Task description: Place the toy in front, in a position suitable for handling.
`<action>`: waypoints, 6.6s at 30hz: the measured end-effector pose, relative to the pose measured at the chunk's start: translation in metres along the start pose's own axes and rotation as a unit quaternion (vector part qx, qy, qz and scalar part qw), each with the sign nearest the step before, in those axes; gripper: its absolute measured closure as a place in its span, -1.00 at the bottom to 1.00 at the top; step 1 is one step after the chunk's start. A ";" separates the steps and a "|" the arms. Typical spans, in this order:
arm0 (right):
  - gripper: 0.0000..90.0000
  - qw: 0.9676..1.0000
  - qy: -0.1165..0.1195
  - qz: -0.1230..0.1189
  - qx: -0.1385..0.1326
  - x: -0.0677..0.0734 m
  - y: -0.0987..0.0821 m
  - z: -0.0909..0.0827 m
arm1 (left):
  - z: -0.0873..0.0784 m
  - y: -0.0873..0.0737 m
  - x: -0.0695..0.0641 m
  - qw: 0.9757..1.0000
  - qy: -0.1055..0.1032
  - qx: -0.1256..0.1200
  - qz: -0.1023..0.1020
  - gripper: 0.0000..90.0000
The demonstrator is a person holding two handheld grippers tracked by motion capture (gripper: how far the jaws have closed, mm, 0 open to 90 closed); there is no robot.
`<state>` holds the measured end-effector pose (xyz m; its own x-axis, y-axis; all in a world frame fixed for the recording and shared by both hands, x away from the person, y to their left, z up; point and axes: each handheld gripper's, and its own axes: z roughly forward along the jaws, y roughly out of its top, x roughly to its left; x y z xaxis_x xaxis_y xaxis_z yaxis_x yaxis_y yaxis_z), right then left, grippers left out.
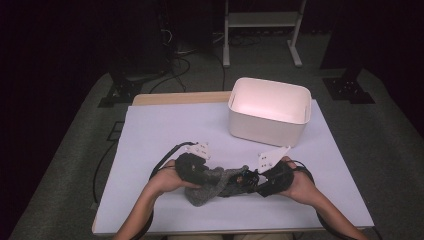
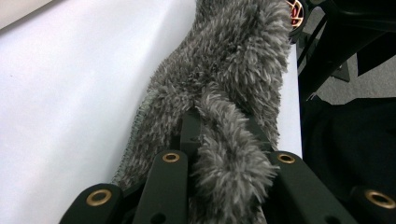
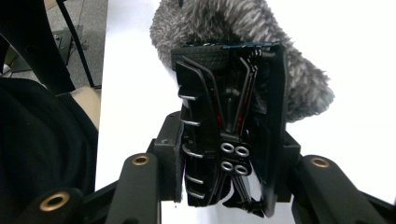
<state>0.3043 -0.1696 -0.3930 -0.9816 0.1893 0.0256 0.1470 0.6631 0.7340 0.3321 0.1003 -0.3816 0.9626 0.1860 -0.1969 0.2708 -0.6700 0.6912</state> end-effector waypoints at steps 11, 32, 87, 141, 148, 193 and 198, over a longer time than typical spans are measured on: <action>0.20 1.000 -0.013 0.011 -0.012 0.002 -0.013 -0.013 | 0.007 0.009 -0.004 1.000 0.001 0.012 0.010 0.69; 0.22 0.999 -0.001 0.025 0.022 -0.005 -0.054 -0.001 | 0.008 0.007 0.002 1.000 0.012 0.022 0.007 0.69; 0.17 0.999 0.020 0.021 0.040 -0.009 -0.029 0.022 | -0.064 -0.106 0.038 0.983 0.134 0.058 -0.112 0.53; 0.39 0.993 0.086 0.077 0.032 -0.019 0.001 0.013 | -0.057 -0.090 0.012 0.989 0.130 0.012 -0.071 -0.04; 0.33 0.992 0.092 0.088 0.021 -0.015 -0.003 0.011 | -0.054 -0.091 0.011 0.990 0.123 0.015 -0.074 -0.04; 0.65 0.997 -0.025 -0.066 -0.022 0.076 -0.027 0.017 | -0.045 -0.093 0.011 0.991 0.101 0.034 -0.079 -0.14; 0.54 0.995 -0.024 -0.097 0.006 0.093 -0.036 0.034 | -0.045 -0.093 0.010 0.991 0.098 0.035 -0.081 -0.15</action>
<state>0.2120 -0.1511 -0.4401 -0.9848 0.0911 -0.1478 -0.0426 0.6985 0.7143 0.3170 0.1968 -0.4171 0.8900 0.4278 -0.1576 0.4284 -0.6665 0.6102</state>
